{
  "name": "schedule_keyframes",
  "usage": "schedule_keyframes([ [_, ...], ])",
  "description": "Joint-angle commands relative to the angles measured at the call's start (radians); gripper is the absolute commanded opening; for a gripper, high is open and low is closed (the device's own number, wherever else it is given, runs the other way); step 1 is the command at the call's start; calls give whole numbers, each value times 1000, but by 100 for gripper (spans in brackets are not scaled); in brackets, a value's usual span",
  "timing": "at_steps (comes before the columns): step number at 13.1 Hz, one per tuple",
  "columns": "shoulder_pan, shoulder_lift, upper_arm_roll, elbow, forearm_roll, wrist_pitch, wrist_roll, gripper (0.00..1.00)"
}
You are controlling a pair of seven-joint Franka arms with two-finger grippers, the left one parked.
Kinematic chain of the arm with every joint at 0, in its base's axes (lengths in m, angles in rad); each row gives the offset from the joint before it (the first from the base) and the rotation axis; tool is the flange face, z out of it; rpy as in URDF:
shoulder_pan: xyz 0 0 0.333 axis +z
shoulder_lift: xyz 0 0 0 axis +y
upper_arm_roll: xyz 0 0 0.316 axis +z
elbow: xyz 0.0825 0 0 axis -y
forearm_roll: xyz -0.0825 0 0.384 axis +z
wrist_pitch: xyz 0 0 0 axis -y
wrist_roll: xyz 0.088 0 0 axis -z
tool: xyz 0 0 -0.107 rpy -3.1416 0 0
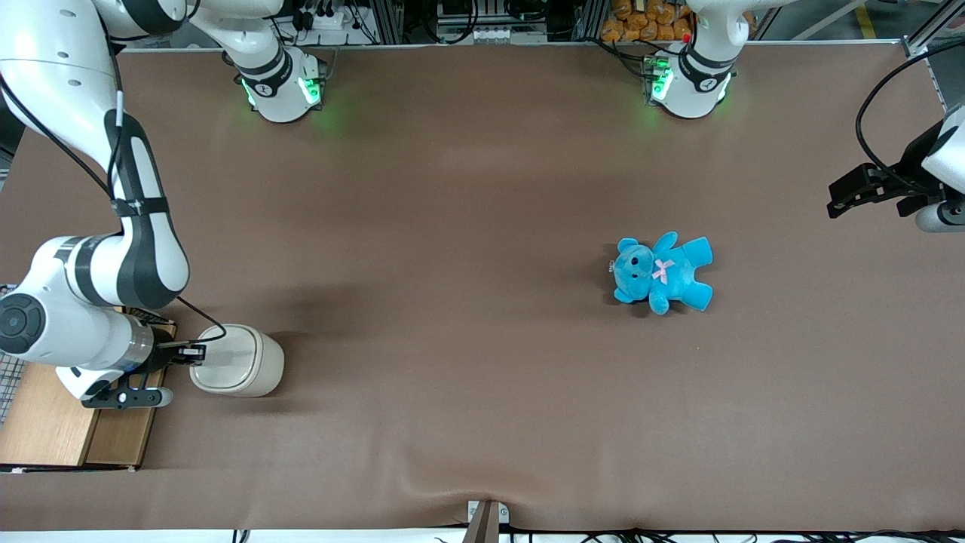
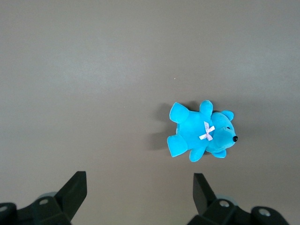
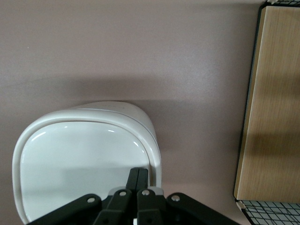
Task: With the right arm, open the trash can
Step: 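Lower the right gripper onto the lid edge and lift it open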
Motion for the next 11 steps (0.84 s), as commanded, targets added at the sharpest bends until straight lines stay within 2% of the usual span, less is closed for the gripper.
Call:
schedule_keyframes([
  [1,-9,10,6,-15,5,31,-4,0],
  [3,-2,0,6,9,5,5,-4,0],
  [8,46,-17,6,189,-4,-297,5,0],
  [11,63,-69,9,200,-3,-347,5,0],
])
